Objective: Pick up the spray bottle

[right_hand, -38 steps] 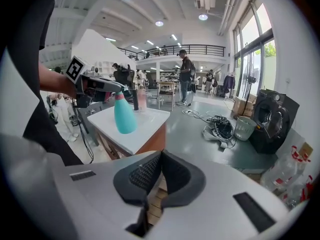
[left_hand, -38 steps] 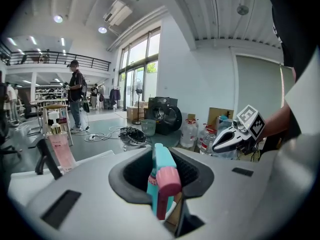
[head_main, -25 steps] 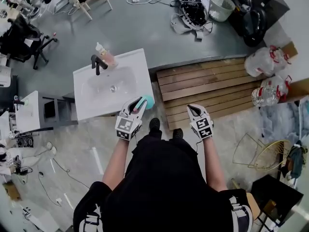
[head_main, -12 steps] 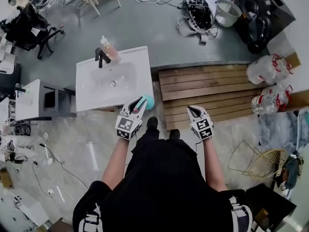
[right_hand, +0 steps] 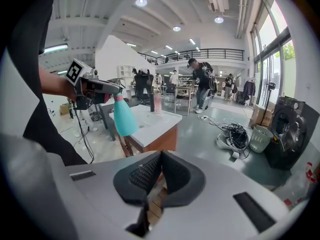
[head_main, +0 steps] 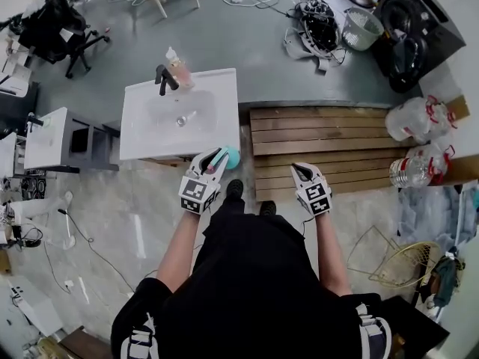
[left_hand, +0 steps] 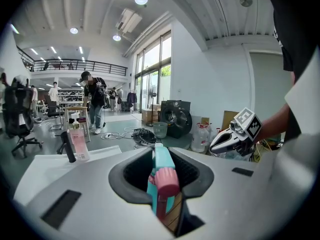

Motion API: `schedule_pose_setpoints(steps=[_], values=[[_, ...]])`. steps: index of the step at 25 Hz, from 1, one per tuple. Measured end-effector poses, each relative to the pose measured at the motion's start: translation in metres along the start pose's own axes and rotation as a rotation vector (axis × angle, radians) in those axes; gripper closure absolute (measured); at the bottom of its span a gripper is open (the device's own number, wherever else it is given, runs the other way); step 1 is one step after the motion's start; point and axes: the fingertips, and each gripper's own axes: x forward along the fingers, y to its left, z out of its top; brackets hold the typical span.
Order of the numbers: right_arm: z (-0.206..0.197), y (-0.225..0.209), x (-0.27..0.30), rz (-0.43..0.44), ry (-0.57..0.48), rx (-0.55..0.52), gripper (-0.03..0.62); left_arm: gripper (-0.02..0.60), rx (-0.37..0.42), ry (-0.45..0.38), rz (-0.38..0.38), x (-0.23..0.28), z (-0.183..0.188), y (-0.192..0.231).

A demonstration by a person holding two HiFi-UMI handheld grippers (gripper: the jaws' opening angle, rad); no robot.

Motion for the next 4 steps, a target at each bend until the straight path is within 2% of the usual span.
schedule_pose_setpoints(steps=[4], values=[[-0.0048,0.0070,-0.0058,0.011,0.001,-0.008,0.579,0.479,-0.003,-0.001,0.007,-0.0080,-0.0037,-0.0085]])
